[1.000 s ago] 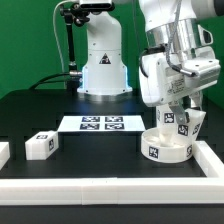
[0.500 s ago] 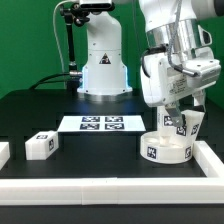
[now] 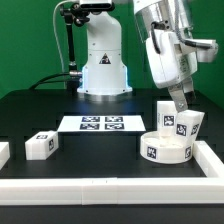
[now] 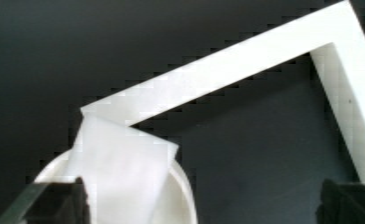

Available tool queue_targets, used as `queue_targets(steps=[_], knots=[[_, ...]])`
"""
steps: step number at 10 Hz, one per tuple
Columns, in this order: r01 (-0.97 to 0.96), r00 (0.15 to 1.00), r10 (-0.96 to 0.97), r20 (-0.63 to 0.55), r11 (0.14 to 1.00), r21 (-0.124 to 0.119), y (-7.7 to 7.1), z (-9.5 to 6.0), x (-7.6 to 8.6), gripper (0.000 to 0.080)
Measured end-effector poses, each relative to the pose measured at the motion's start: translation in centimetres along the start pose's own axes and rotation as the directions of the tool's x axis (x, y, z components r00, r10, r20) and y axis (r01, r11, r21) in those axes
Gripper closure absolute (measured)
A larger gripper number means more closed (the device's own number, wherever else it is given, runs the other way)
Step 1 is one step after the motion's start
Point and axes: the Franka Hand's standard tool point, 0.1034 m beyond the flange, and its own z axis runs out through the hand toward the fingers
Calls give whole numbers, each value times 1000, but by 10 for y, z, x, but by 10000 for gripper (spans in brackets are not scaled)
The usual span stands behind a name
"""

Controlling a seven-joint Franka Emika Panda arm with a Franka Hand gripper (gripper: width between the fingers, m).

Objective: Assemble stool

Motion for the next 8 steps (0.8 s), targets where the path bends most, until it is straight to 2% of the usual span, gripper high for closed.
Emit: queue_targets(steps=[6,7,8], knots=[[13,1000,-13,-3,1000,-2,0,1,2,151],[214,977,-214,-22,977,-12,-7,0,15,151],[315,949,-315,-33,949,-6,-21,-3,36,151]])
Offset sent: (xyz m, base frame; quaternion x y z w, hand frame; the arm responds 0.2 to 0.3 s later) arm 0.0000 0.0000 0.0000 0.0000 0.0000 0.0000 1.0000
